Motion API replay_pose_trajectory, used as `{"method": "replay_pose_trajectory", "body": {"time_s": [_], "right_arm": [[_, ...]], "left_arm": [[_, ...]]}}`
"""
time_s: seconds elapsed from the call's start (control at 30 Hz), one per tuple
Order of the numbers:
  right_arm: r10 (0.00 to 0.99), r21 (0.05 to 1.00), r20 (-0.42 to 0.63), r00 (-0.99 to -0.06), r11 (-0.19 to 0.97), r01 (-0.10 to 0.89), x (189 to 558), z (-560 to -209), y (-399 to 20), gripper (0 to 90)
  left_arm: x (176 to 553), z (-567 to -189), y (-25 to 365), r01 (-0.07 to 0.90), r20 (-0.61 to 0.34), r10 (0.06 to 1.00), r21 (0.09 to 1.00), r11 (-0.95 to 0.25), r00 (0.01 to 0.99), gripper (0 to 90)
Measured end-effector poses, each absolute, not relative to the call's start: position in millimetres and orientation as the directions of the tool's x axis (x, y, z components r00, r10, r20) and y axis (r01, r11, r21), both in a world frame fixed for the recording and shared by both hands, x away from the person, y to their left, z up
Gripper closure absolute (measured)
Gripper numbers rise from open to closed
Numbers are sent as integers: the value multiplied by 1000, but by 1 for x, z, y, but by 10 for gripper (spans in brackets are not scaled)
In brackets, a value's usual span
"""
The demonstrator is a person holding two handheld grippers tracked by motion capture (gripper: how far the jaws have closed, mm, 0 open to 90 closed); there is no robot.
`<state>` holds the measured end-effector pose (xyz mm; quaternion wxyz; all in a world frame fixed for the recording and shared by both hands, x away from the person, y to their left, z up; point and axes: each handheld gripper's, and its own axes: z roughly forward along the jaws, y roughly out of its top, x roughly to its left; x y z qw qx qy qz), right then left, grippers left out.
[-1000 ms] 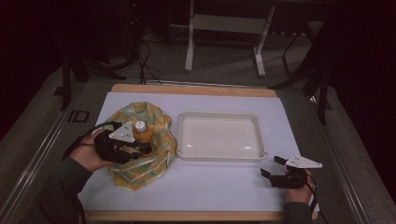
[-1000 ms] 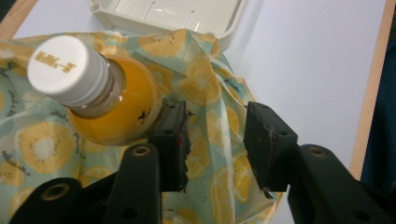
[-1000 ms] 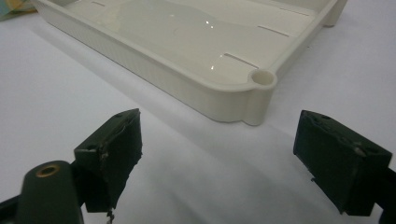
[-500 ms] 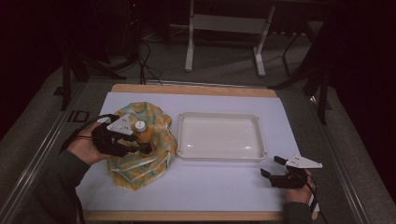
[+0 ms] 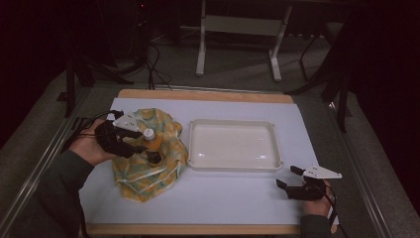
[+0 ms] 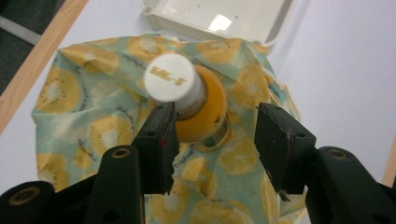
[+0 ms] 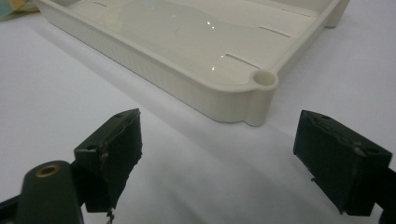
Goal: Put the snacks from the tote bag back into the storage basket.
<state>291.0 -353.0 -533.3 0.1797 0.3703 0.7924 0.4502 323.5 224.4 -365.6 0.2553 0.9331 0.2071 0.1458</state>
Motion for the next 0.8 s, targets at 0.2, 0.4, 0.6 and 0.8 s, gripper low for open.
{"method": "replay_pose_trajectory", "body": {"time_s": [0.2, 0.4, 0.6, 0.8], "right_arm": [[749, 846, 50, -661, 319, 427, 291, -533, -353, 151], [748, 847, 54, -661, 317, 427, 291, -533, -353, 150], [747, 846, 55, -662, 317, 428, 291, -533, -353, 150], [747, 845, 56, -663, 318, 429, 291, -534, -353, 151]], "left_arm": [[330, -365, 222, 316, 177, 464, 526, -790, 868, 462], [340, -365, 220, 326, 172, 470, 519, -790, 866, 463], [346, -365, 218, 331, 165, 470, 516, -790, 867, 469], [354, -361, 216, 325, 165, 450, 487, -811, 877, 515]]}}
